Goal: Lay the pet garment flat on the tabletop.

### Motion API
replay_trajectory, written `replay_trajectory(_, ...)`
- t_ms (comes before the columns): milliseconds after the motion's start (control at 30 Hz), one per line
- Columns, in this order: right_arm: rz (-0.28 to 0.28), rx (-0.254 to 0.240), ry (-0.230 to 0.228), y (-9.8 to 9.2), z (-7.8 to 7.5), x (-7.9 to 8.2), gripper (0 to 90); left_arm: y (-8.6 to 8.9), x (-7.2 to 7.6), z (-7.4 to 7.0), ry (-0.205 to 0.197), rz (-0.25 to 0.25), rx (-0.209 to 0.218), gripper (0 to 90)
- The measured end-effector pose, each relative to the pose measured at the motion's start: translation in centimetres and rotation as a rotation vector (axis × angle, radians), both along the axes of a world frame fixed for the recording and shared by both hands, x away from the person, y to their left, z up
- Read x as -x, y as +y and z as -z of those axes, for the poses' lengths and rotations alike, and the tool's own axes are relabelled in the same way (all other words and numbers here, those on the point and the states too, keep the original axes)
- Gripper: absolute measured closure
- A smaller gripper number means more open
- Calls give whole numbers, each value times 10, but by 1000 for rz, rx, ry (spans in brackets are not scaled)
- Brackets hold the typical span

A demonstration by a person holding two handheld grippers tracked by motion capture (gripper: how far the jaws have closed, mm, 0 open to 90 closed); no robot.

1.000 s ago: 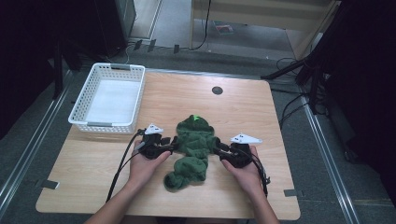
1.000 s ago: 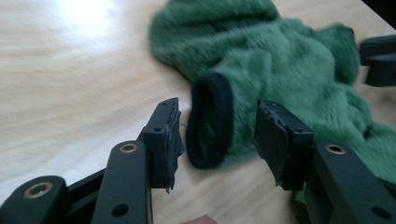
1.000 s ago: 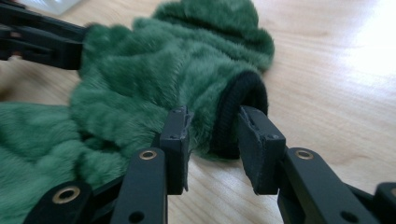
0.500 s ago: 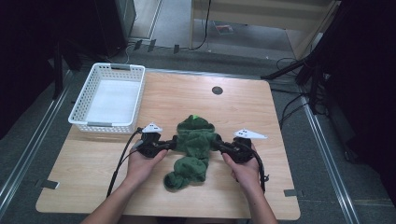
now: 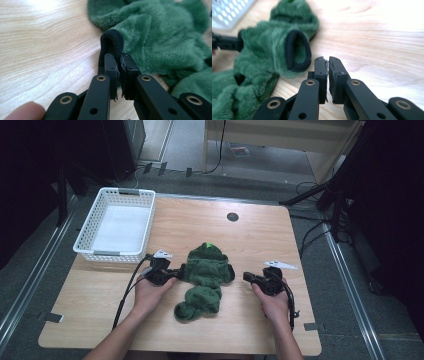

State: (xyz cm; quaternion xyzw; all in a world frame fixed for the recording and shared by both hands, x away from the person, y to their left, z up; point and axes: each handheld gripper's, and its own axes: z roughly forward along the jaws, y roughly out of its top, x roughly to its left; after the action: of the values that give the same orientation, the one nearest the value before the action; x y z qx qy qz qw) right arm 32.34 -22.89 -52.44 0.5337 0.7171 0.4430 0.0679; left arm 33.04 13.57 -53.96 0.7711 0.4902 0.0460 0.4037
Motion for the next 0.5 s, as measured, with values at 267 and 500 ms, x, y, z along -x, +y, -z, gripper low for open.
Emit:
replay_trajectory(267,-21,-63,-101,26,-9,-2,518,2,-3,-4,-2,-57,115,613)
replay_trajectory(500,-48,51,-47,54,16,-7,827,1,-8,7,81,-38,98,868)
